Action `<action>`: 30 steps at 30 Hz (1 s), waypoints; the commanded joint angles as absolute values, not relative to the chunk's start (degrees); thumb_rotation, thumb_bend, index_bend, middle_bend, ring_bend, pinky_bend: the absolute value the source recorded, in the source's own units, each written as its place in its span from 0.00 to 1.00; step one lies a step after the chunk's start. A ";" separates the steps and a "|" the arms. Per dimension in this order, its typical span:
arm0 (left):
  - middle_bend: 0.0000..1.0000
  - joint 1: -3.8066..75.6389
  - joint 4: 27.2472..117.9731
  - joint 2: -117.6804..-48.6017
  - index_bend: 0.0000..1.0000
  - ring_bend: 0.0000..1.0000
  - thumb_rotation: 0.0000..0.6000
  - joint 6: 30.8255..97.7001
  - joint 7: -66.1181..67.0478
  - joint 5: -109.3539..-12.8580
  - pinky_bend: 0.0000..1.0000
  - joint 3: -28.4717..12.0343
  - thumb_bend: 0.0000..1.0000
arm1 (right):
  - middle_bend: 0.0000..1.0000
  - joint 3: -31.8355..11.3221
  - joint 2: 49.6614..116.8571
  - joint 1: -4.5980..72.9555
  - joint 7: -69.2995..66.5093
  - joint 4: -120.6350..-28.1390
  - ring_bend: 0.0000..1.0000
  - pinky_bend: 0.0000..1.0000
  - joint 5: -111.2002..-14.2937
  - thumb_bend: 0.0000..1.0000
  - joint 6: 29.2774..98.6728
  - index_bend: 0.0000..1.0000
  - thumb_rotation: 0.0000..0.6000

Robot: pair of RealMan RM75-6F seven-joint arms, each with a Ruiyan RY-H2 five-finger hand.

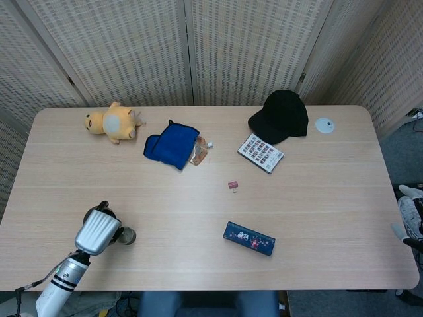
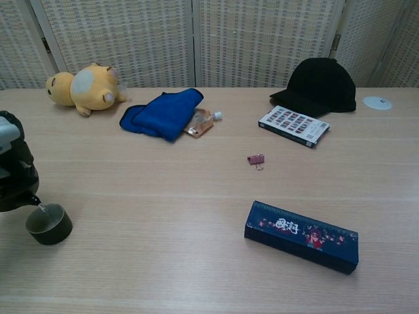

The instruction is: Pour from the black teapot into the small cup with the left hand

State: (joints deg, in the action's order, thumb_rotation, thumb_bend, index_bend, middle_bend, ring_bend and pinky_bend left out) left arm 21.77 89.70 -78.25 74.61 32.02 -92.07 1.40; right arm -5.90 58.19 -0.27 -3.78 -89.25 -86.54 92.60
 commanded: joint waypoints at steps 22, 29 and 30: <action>1.00 21.50 88.08 -78.40 0.98 0.96 1.00 75.61 35.14 -95.04 0.31 1.16 0.41 | 0.28 -5.91 58.05 -0.55 -3.72 -89.47 0.17 0.17 -86.66 0.16 93.00 0.24 1.00; 1.00 21.46 88.08 -78.16 0.98 0.96 1.00 75.51 35.69 -95.35 0.31 1.06 0.41 | 0.28 -5.94 58.02 -0.64 -3.74 -89.56 0.17 0.17 -86.67 0.16 93.18 0.24 1.00; 1.00 21.46 88.08 -78.13 0.98 0.96 1.00 75.53 35.73 -95.44 0.31 1.05 0.41 | 0.28 -5.93 58.01 -0.65 -3.73 -89.57 0.17 0.17 -86.68 0.16 93.19 0.24 1.00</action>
